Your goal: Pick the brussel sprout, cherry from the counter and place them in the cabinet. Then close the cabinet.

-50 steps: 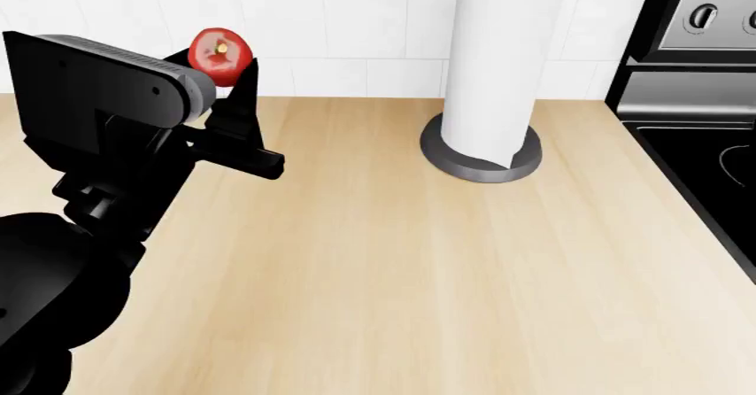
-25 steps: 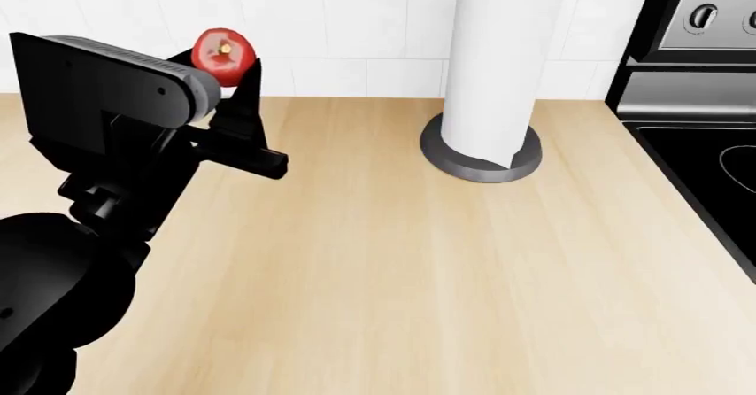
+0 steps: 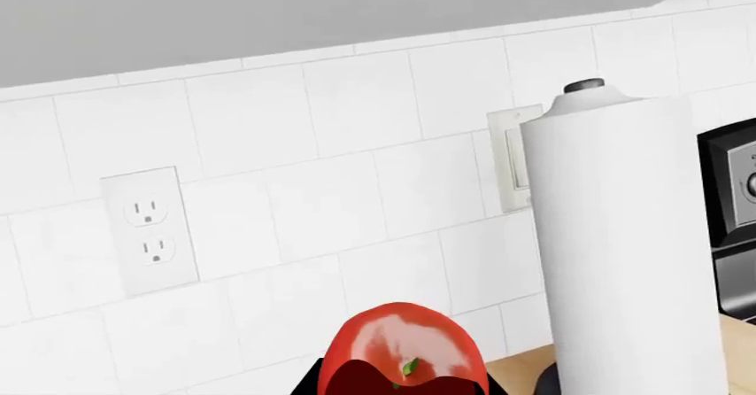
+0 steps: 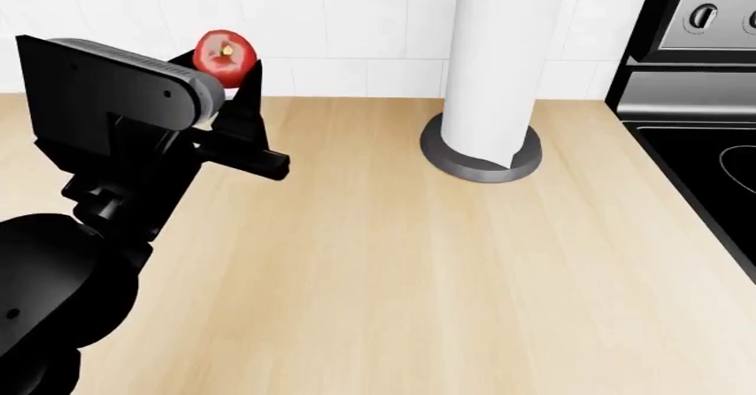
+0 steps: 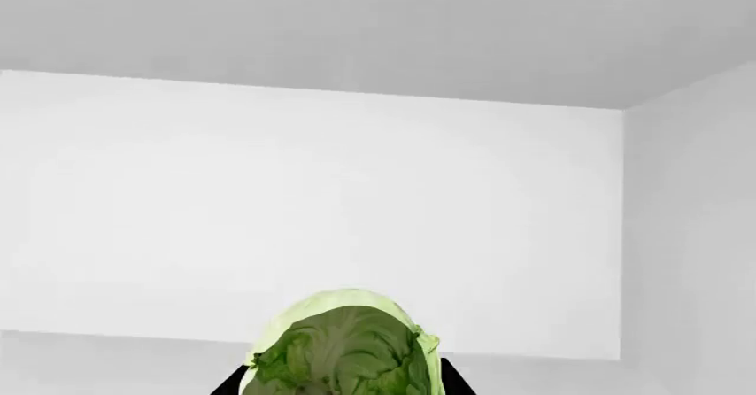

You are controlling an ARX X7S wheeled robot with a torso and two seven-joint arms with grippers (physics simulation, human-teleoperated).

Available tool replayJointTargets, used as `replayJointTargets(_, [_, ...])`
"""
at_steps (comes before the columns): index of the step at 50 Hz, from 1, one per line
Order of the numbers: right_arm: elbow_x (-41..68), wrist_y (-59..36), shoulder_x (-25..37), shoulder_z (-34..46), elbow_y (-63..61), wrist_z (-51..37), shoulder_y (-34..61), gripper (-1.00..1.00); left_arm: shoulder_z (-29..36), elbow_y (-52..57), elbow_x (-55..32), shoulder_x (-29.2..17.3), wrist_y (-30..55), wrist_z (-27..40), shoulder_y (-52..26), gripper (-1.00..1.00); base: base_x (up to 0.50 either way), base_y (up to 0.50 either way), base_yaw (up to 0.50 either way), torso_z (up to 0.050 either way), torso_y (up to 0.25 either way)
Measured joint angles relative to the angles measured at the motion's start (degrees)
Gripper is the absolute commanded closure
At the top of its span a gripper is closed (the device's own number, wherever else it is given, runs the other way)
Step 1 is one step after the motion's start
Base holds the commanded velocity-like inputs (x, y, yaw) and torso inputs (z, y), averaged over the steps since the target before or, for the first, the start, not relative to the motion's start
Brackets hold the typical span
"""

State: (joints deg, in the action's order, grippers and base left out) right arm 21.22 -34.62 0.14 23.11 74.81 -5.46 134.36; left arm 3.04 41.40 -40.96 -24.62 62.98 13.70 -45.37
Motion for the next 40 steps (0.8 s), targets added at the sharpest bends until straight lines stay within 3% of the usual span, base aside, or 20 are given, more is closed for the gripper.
replayJointTargets(40, [-3.9, -9.2, -0.1, 1.5, -0.9, 2.1, -0.5, 1.00, 0.8, -0.7, -0.4, -0.7, -1.2, 0.5, 0.1, 1.00, 0.00, 0.00, 0.00, 0.000, 0.000])
